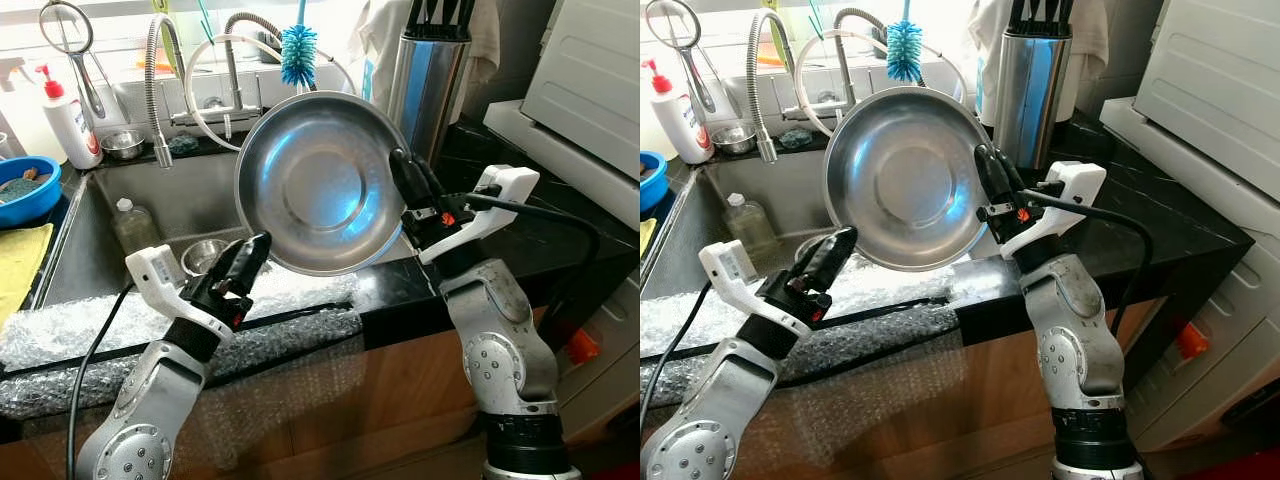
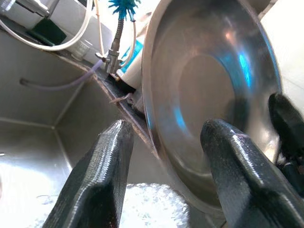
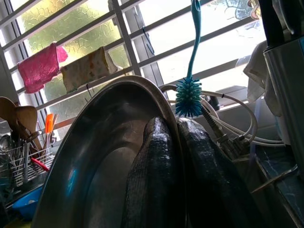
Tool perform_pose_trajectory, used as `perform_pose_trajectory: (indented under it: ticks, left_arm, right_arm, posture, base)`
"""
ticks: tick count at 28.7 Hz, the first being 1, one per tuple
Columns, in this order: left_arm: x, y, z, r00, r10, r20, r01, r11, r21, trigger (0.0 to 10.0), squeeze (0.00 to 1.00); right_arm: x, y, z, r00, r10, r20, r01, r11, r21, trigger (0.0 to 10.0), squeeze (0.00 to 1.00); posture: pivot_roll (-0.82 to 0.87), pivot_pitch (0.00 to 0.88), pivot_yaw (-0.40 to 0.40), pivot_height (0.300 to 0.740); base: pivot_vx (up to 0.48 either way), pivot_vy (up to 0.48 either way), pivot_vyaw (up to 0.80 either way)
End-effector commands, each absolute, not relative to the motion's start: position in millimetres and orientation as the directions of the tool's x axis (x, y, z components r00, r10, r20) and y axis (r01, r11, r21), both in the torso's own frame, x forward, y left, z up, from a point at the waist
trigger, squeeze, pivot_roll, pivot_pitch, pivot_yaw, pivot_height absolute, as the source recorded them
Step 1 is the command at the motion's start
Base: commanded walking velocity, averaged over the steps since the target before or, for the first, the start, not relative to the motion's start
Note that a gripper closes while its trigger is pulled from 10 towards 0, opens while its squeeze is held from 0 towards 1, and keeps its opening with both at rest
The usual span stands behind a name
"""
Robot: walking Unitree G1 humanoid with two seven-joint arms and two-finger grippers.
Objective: Kitchen organization
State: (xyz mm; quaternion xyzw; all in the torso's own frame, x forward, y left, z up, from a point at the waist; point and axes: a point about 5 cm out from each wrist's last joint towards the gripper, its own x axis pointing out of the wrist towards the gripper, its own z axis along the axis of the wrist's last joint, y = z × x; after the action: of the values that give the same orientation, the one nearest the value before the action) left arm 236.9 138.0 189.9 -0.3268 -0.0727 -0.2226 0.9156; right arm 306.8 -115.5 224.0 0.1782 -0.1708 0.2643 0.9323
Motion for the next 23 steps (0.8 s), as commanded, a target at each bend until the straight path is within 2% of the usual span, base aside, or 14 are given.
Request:
perform_pose_trajectory:
  ticks: [1,13,14,15,16,17,23]
  left_arm:
    - [237.5,135.7,194.3,0.888,-0.362,0.281,0.459,0.706,-0.540,10.0,0.00]
    - [242.3,131.6,193.4,0.906,-0.331,0.264,0.423,0.733,-0.533,10.0,0.00]
    - [242.8,132.4,193.5,0.908,-0.324,0.264,0.417,0.736,-0.533,9.0,0.00]
    - [242.9,132.5,193.5,0.909,-0.323,0.264,0.417,0.737,-0.533,9.0,0.00]
    - [243.4,133.6,193.2,0.914,-0.311,0.262,0.406,0.743,-0.532,0.4,0.00]
    - [243.5,133.8,193.0,0.914,-0.309,0.261,0.404,0.745,-0.532,0.0,0.00]
    - [244.1,132.9,192.1,0.917,-0.306,0.256,0.397,0.748,-0.532,0.0,0.00]
  right_arm:
    - [306.6,-111.0,231.1,0.784,0.446,0.432,-0.575,0.784,0.234,10.0,0.00]
    - [304.7,-107.1,235.2,0.762,0.468,0.448,-0.604,0.762,0.233,10.0,0.00]
    - [304.6,-106.8,235.1,0.761,0.470,0.447,-0.606,0.761,0.232,10.0,0.00]
    - [304.6,-106.7,235.1,0.761,0.470,0.446,-0.606,0.761,0.232,10.0,0.00]
    - [304.6,-106.7,235.1,0.761,0.470,0.446,-0.606,0.761,0.233,10.0,0.00]
    - [304.6,-106.7,235.1,0.762,0.470,0.446,-0.606,0.761,0.232,10.0,0.00]
    - [304.8,-106.6,235.5,0.759,0.476,0.444,-0.609,0.760,0.226,10.0,0.00]
  posture:
    - [0.06,0.000,0.030,0.740]
    - [0.06,0.000,0.033,0.740]
    - [0.06,0.000,0.034,0.740]
    - [0.06,0.000,0.033,0.740]
    - [0.06,0.000,0.034,0.740]
    - [0.06,0.000,0.033,0.740]
    - [0.06,0.000,0.033,0.740]
  base:
    - [0.000,0.000,0.00]
    - [0.000,0.000,0.00]
    - [0.000,0.000,0.00]
    - [0.000,0.000,0.00]
    - [0.000,0.000,0.00]
    - [0.000,0.000,0.00]
    - [0.000,0.000,0.00]
